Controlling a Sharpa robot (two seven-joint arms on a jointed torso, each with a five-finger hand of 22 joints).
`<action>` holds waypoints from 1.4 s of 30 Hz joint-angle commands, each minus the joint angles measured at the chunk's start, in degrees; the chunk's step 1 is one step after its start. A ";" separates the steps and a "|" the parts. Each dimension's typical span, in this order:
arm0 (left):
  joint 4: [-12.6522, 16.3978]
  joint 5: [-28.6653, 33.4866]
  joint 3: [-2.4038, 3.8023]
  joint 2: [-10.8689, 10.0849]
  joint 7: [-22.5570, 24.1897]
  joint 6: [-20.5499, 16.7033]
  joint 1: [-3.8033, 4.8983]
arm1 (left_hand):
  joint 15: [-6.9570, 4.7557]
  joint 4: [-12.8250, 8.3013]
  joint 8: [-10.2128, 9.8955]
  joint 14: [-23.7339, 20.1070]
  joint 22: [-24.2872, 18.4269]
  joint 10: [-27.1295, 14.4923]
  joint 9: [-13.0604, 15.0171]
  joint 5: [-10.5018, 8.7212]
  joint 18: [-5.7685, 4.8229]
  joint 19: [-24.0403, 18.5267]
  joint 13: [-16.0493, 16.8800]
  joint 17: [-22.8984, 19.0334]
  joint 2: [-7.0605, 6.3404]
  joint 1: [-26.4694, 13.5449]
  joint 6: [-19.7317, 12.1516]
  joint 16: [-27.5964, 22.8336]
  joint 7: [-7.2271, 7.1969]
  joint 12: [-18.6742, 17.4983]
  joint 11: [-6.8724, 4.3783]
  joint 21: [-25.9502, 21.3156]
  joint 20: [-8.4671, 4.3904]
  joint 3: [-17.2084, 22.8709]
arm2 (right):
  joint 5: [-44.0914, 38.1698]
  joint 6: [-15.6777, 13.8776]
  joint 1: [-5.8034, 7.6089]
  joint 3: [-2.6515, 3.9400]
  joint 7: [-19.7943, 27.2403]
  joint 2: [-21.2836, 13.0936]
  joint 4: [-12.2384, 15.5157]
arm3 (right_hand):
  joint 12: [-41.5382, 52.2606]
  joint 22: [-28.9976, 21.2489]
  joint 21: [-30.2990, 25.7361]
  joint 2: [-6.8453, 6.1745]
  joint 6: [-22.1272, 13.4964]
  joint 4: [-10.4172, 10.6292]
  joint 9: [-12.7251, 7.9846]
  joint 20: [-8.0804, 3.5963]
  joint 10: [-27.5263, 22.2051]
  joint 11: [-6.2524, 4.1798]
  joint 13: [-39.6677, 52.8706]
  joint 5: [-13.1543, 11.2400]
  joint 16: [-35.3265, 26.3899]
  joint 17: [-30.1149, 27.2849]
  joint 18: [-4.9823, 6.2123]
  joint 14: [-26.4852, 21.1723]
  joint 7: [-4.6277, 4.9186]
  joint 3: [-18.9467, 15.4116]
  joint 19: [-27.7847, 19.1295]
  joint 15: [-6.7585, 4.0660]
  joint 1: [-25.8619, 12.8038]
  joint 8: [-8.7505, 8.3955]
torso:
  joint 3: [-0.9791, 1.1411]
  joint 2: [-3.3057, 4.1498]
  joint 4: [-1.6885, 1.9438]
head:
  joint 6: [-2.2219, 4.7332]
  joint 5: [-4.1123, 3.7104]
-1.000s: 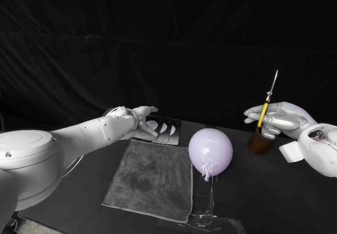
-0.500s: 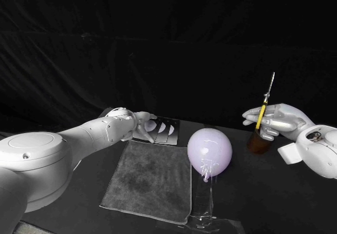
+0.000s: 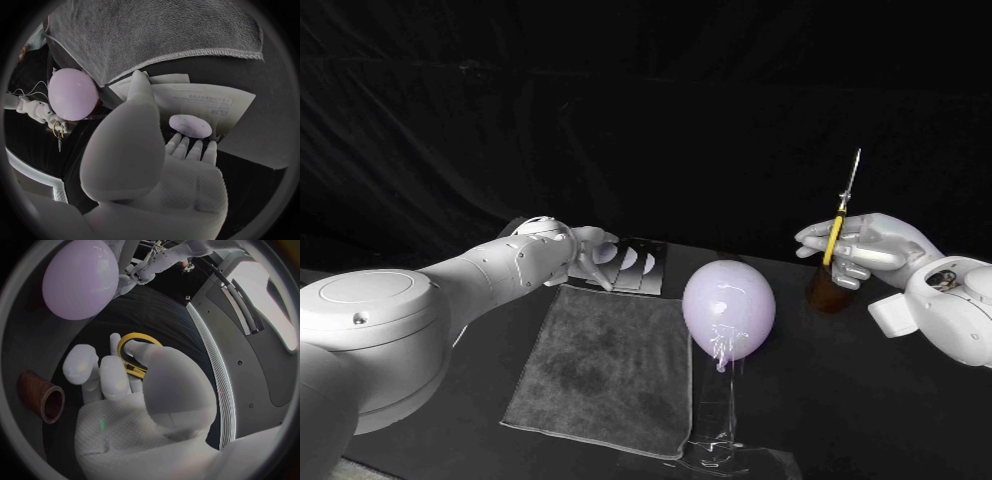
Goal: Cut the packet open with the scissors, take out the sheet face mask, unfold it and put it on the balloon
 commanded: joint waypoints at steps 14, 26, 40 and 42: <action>0.11 4.35 -0.19 -0.46 -0.19 4.59 -0.63 | -0.40 -0.84 7.01 20.02 2.50 20.81 5.90 -0.28 7.25 13.67 2.13 7.48 13.65 3.43 14.02 8.04 5.28 5.05 5.01 4.84 0.00 10.98 | -0.87 0.29 0.06 0.05 0.40 -0.20 0.54 | 0.30 0.15 0.08 0.61 0.48 -0.50 0.12 -0.03 13.37 -5.13 -0.07 0.16 0.42 0.22 0.92 0.43 0.06 0.05 0.47 -0.08 0.06 -0.10 | 0.02 -0.03 0.03 | -0.63 -0.21; 1.34 5.69 -0.19 -1.09 0.09 3.44 -0.58 | -0.51 -1.01 9.41 25.16 2.66 28.45 7.78 -0.28 7.65 17.27 1.99 8.44 14.86 4.89 18.95 9.17 5.34 5.44 4.97 5.87 0.00 10.47 | -1.09 0.36 0.06 0.05 0.39 -0.24 0.58 | 0.29 0.10 -0.02 0.62 0.51 -0.56 0.15 -0.04 13.54 -5.15 -0.05 0.15 0.41 0.19 0.94 0.45 0.04 0.02 0.45 -0.09 0.07 -0.09 | 0.02 0.05 -0.04 | -0.40 -0.32; 1.88 0.32 -1.20 -1.46 2.02 -4.96 -0.67 | -0.01 -0.64 9.99 24.00 1.72 29.72 8.13 -0.11 6.49 15.92 1.75 7.05 13.13 5.85 19.66 7.26 4.63 3.17 4.97 4.96 0.42 8.47 | -2.06 0.21 0.06 0.05 0.42 -0.38 1.01 | 0.29 0.08 -0.07 0.61 0.55 -0.61 0.18 -0.06 13.70 -5.17 -0.03 0.15 0.40 0.19 0.94 0.46 0.02 -0.02 0.45 -0.11 0.07 -0.08 | 0.00 0.11 0.00 | -0.44 -0.60; 2.09 0.40 -1.34 -1.69 2.55 -6.53 -0.69 | 1.25 -0.49 9.07 21.36 1.19 27.37 7.44 -0.24 5.45 12.71 1.60 6.15 11.26 4.32 17.65 5.99 3.78 2.17 5.82 3.79 0.66 7.70 | -2.16 0.18 0.06 0.05 0.43 -0.44 1.05 | 0.29 0.01 -0.19 0.61 0.56 -0.63 0.20 -0.06 13.75 -5.18 -0.03 0.15 0.37 0.14 0.97 0.45 0.02 -0.03 0.40 -0.11 0.07 -0.08 | 0.01 0.11 0.02 | -0.47 -0.59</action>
